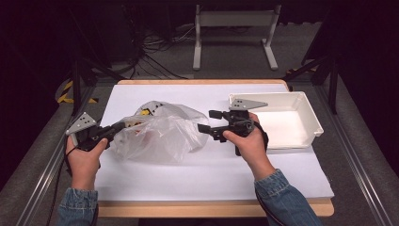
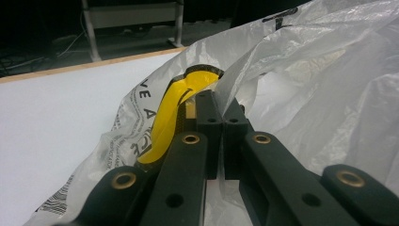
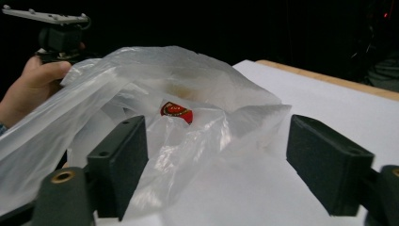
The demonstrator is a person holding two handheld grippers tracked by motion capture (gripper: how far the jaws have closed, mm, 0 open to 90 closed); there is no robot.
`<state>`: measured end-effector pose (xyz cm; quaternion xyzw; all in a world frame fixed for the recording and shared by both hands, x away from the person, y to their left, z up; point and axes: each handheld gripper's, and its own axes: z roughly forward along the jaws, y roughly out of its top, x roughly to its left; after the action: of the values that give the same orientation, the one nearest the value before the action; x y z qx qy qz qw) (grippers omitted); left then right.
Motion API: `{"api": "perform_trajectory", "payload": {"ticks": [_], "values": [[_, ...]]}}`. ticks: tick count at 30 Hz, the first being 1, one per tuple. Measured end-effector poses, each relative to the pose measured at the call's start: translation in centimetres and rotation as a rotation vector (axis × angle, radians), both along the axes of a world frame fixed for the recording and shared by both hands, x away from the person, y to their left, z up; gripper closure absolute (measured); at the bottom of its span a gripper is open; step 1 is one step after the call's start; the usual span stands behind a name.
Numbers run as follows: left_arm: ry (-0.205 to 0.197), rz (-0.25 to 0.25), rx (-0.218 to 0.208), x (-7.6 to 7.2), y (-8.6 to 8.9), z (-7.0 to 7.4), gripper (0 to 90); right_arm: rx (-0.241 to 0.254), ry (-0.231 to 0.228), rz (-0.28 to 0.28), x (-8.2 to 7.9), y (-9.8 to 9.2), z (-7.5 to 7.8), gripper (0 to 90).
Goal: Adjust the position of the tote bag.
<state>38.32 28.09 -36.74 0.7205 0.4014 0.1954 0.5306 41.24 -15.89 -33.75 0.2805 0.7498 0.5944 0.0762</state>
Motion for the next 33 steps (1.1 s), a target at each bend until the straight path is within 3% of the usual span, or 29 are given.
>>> {"api": "perform_trajectory", "payload": {"ticks": [3,5,7,10,12,13,16,19,21,29,30,31,32,33], "values": [[-0.001,0.001,-0.001,0.1,0.0,0.0,89.6,0.022,-0.019,-0.002,-0.6,-1.2,-0.1,18.5],[-0.002,0.001,0.000,0.2,0.0,0.1,89.5,0.006,-0.042,-0.040,-1.3,-2.7,-0.2,18.0],[-0.003,0.002,-0.001,0.2,0.0,0.1,89.5,-0.026,-0.062,-0.071,-1.8,-3.5,-0.4,17.8],[0.000,0.006,-0.004,0.2,0.1,0.1,89.5,-0.127,-0.091,-0.110,-2.7,-4.2,-1.0,18.0],[-0.003,0.006,-0.007,0.3,0.1,0.1,89.5,-0.187,-0.109,-0.106,-3.1,-4.0,-1.4,19.0],[-0.002,0.006,-0.010,0.3,0.1,0.1,89.5,-0.187,-0.109,-0.106,-3.1,-4.0,-1.4,19.0],[-0.002,0.005,-0.009,0.2,0.1,0.1,89.4,-0.294,-0.140,-0.121,-3.1,-2.5,-2.0,19.5],[0.001,0.005,-0.012,0.1,0.2,0.1,89.4,-0.314,-0.162,-0.114,-2.6,-1.7,-2.0,19.1],[0.003,0.000,-0.012,0.1,0.2,0.0,89.3,-0.341,-0.204,-0.098,-1.4,-0.6,-2.1,17.9],[0.014,-0.023,-0.017,-0.1,0.1,-0.3,89.0,-0.341,-0.308,0.003,0.7,3.0,-1.6,18.1],[0.015,-0.025,-0.018,-0.1,0.1,-0.3,89.0,-0.341,-0.322,0.012,1.0,3.4,-1.6,22.2],[0.014,-0.027,-0.019,-0.2,0.1,-0.3,89.0,-0.338,-0.336,0.024,1.3,3.7,-1.5,34.5],[0.015,-0.034,-0.021,-0.3,0.0,-0.2,88.9,-0.325,-0.325,0.067,1.5,3.9,-1.4,58.5],[0.014,-0.039,-0.022,-0.4,0.0,-0.2,88.9,-0.313,-0.315,0.084,1.5,3.9,-1.4,67.7]]}}
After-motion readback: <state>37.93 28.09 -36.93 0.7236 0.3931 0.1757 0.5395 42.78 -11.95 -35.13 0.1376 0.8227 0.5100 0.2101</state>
